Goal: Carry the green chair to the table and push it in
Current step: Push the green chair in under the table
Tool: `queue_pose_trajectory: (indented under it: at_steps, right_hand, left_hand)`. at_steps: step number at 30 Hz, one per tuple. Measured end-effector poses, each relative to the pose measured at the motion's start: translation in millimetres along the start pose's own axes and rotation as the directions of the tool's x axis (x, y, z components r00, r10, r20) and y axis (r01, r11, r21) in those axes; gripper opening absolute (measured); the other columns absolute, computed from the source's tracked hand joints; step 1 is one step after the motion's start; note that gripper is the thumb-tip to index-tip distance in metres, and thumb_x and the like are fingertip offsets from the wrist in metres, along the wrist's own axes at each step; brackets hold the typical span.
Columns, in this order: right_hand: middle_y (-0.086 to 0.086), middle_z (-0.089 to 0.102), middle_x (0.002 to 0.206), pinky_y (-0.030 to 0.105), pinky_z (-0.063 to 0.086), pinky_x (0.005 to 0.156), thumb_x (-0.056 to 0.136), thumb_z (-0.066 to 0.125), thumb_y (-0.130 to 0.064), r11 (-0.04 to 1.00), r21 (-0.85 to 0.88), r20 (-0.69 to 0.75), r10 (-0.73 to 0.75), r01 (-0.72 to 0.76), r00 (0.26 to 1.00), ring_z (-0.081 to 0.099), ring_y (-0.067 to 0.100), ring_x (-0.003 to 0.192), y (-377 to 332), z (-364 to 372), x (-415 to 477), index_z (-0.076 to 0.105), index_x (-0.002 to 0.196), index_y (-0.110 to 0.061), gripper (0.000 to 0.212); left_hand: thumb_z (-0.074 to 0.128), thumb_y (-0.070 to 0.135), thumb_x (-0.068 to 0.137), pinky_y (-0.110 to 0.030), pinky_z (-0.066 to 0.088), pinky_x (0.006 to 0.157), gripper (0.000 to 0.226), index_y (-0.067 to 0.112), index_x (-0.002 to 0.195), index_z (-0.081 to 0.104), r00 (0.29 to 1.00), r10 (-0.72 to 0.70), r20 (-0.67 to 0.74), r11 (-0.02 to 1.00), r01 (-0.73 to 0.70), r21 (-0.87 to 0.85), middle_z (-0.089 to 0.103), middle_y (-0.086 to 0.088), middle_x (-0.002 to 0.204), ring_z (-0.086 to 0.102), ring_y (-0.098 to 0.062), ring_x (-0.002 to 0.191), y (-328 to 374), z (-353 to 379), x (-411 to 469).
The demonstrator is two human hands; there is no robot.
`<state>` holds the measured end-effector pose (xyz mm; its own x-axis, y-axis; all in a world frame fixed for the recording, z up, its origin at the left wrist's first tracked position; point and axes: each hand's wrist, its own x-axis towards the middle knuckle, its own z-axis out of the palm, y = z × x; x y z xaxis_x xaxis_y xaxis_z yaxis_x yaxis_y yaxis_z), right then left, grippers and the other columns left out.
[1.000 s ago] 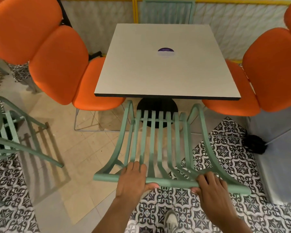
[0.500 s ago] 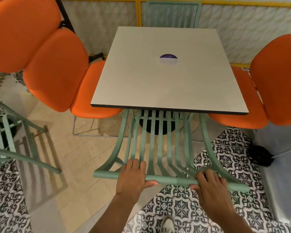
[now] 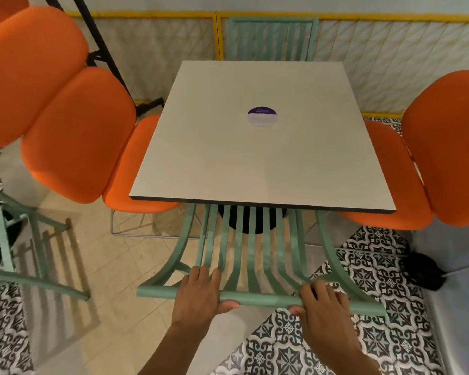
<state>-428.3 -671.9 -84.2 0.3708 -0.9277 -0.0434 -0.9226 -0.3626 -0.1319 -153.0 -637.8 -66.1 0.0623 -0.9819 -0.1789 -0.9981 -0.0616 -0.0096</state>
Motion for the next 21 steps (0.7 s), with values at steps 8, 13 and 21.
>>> queue_pose_trajectory:
  at_steps: [8, 13, 21]
  right_hand:
    - [-0.010, 0.044, 0.089, 0.035, 0.044, 0.076, 0.098, 0.035, -0.054, 1.000, 0.001, 0.035, -0.006, 0.006, 0.999, 0.044, 0.010, 0.076, 2, 0, 6, 0.053, 0.091, -0.029, 0.032]
    - [-0.009, 0.040, 0.099, 0.030, 0.042, 0.089, 0.096, 0.017, -0.059, 1.000, -0.018, 0.169, -0.015, 0.018, 0.985, 0.044, 0.007, 0.083, -4, -4, 2, 0.049, 0.102, -0.031, 0.043]
    - [-0.007, 0.046, 0.093, 0.031, 0.048, 0.079, 0.096, 0.020, -0.059, 1.000, 0.004, 0.144, -0.013, 0.012, 0.990, 0.049, 0.007, 0.073, -18, -14, -24, 0.056, 0.094, -0.027, 0.047]
  left_hand:
    - [0.029, 0.087, 0.069, -0.040, 0.050, 0.070, 0.083, 0.015, 0.096, 0.059, 0.993, -0.034, 0.117, 0.999, 0.031, 0.029, 0.059, -0.005, 0.090, 0.054, -0.026, 0.085, 2, -6, 5]
    - [0.014, 0.085, 0.070, -0.037, 0.042, 0.088, 0.088, 0.019, 0.116, 0.048, 0.991, -0.003, 0.131, 0.998, -0.005, 0.057, 0.052, -0.003, 0.113, 0.044, -0.023, 0.106, -4, 0, 1]
    - [0.001, 0.087, 0.063, -0.039, 0.038, 0.094, 0.103, 0.014, 0.120, 0.047, 0.985, 0.058, 0.165, 0.998, -0.064, 0.031, 0.052, -0.005, 0.118, 0.044, -0.026, 0.111, -7, 14, -20]
